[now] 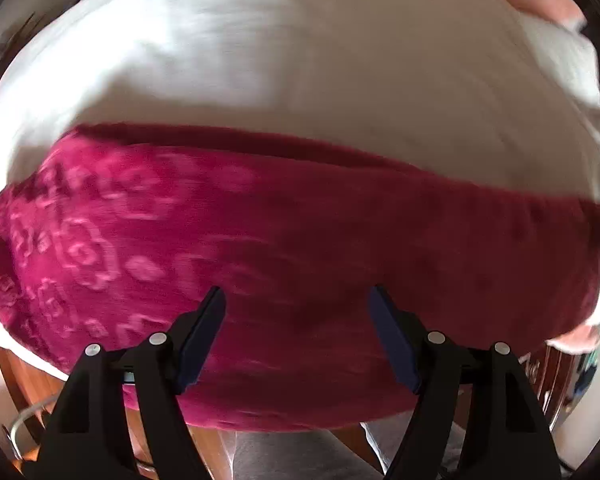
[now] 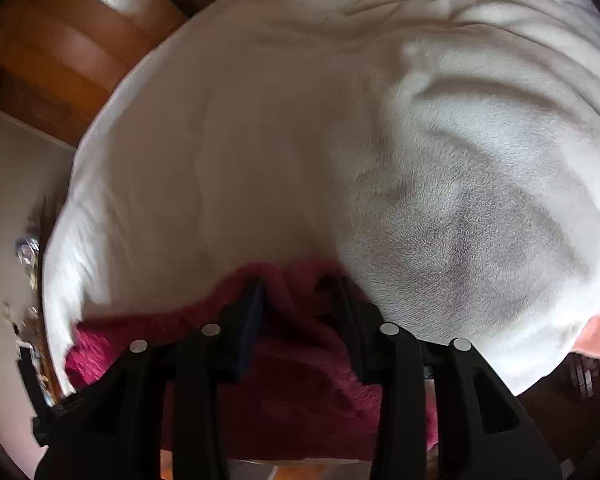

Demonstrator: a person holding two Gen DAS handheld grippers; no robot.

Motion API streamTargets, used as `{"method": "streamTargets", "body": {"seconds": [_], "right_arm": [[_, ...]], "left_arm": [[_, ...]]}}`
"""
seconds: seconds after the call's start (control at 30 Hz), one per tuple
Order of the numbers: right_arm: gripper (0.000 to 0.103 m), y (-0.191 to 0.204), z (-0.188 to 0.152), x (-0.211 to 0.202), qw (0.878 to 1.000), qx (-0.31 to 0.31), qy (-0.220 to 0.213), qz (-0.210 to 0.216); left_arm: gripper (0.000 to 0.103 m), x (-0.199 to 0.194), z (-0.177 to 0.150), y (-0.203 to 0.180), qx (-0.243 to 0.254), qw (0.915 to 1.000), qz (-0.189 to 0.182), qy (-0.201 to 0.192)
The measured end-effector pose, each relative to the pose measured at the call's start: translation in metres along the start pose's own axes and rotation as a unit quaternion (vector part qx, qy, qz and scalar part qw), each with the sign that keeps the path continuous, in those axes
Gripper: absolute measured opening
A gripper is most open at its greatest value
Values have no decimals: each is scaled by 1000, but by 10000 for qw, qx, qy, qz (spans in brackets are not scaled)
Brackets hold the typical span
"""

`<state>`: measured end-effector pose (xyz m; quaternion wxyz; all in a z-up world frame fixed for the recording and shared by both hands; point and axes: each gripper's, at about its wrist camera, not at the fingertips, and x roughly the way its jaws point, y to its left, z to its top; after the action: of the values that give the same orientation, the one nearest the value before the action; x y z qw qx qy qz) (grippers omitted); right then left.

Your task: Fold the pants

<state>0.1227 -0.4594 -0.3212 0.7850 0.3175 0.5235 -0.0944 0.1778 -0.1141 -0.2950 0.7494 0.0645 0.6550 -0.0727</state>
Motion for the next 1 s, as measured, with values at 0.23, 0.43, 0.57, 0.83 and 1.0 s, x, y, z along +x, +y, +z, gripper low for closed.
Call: {"method": "streamTargets", "body": {"seconds": [0.23, 0.43, 0.57, 0.83, 1.0], "right_arm": [[19, -18, 8, -11, 9996, -40, -224, -184], [47, -9, 7, -35, 9963, -334, -475, 626], [67, 18, 3, -24, 9913, -899, -433, 854], [8, 40, -9, 6, 9871, -1571, -292, -19], [0, 8, -15, -28, 9925, -1071, -398, -438]], "left_arm": [[74, 6, -23, -68, 218, 9997, 33, 51], [74, 11, -44, -53, -26, 9997, 213, 114], [74, 8, -50, -48, -107, 9995, 265, 139], [74, -16, -63, -47, -206, 9993, 298, 94], [74, -19, -74, -33, -418, 9985, 317, 139]]}}
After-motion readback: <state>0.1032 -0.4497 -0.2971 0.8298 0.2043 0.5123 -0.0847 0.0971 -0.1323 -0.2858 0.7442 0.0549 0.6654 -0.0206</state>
